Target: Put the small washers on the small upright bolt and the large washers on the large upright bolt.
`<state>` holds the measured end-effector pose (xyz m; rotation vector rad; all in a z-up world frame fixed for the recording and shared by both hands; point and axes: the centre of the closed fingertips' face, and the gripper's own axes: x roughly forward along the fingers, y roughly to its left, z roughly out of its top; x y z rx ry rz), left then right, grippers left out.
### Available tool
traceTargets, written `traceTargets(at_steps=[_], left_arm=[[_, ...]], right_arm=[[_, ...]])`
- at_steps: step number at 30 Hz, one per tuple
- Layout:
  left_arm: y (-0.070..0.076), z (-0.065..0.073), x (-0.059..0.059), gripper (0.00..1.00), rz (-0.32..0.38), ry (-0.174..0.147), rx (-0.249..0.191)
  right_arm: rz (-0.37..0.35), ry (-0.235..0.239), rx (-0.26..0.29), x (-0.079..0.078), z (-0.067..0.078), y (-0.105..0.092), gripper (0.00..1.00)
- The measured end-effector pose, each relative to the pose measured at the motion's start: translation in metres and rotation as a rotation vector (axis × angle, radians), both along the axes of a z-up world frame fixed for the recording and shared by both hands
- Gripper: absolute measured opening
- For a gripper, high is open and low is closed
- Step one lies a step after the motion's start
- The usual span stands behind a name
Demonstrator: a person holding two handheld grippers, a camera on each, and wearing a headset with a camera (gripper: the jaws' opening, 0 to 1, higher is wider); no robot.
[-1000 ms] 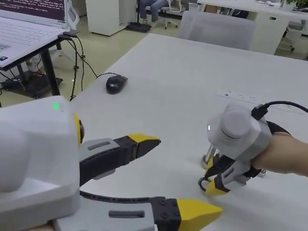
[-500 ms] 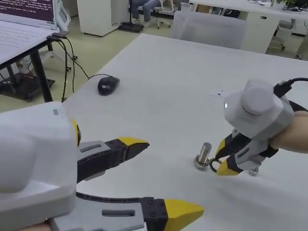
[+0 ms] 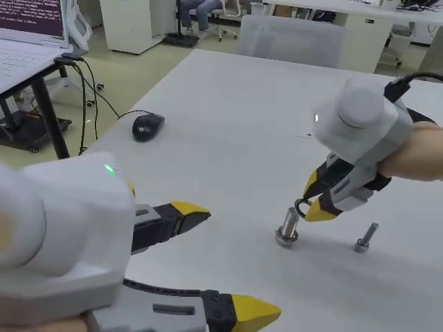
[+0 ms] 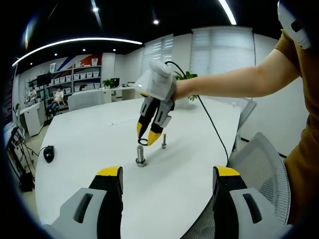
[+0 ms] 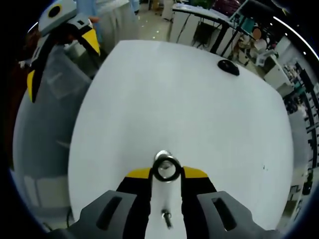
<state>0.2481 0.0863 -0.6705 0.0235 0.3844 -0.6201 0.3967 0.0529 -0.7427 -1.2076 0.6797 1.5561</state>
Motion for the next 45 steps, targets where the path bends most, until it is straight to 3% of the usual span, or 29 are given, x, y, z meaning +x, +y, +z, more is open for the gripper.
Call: traceTargets(at_steps=[3, 8, 12, 17, 27, 45], left_arm=[[0.005, -0.007, 0.002, 0.73, 0.004, 0.017, 0.047], [0.007, -0.009, 0.006, 0.73, 0.007, 0.024, 0.04], [0.011, -0.02, 0.007, 0.73, 0.008, 0.05, 0.083], [0.017, -0.026, 0.01, 0.73, 0.015, 0.07, 0.1], [0.025, -0.029, 0.019, 0.73, 0.026, 0.077, 0.116], [0.029, -0.038, 0.02, 0.73, 0.021, 0.106, 0.137]], right_arm=[[0.011, 0.008, -0.011, -0.001, -0.001, 0.003, 0.21], [0.029, 0.007, -0.027, -0.001, -0.004, 0.006, 0.21], [0.043, 0.007, -0.048, -0.002, -0.008, 0.008, 0.21], [0.055, 0.002, -0.066, 0.0, -0.011, 0.008, 0.21], [0.061, 0.006, -0.103, 0.005, -0.022, 0.006, 0.22], [0.064, 0.011, -0.144, 0.007, -0.04, 0.008, 0.22]])
